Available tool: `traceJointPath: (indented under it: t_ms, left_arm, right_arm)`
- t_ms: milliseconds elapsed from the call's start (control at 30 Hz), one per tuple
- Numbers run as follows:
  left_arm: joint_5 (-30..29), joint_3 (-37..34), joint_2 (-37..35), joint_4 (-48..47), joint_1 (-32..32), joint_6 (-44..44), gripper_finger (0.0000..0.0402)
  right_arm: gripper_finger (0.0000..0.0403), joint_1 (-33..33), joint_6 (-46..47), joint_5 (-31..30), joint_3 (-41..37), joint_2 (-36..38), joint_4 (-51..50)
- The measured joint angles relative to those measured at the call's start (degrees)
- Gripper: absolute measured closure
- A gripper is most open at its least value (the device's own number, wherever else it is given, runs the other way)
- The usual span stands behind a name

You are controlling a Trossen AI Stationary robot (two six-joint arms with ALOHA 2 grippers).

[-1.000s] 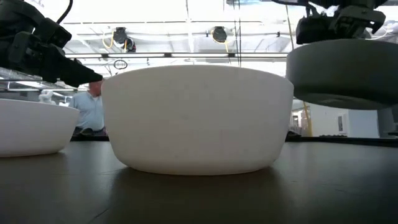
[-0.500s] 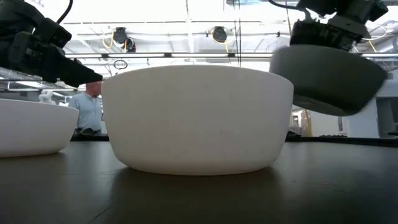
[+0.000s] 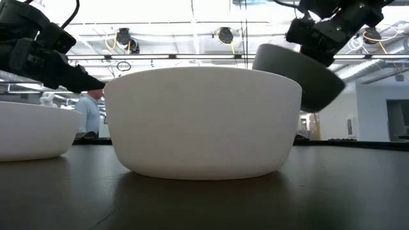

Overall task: Nest bowls inside each other
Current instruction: Stack the dark gray bowl on top of the white bowl

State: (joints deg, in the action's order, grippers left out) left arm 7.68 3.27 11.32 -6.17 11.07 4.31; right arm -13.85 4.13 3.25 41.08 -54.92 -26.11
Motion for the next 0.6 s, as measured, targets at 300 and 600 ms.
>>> traceJointPath:
  t_ms: [300,600]
  left_arm:
    - [0.00,0.00,-0.03,0.02,-0.02,0.01,0.0204]
    - [-0.02,0.00,-0.03,0.31,0.00,0.14,0.0204]
  right_arm:
    - [0.0399,-8.36,-3.45,7.66,0.00,-1.14,3.16]
    - [0.0399,-13.56,-7.72,15.05,6.13,-9.46,5.67]
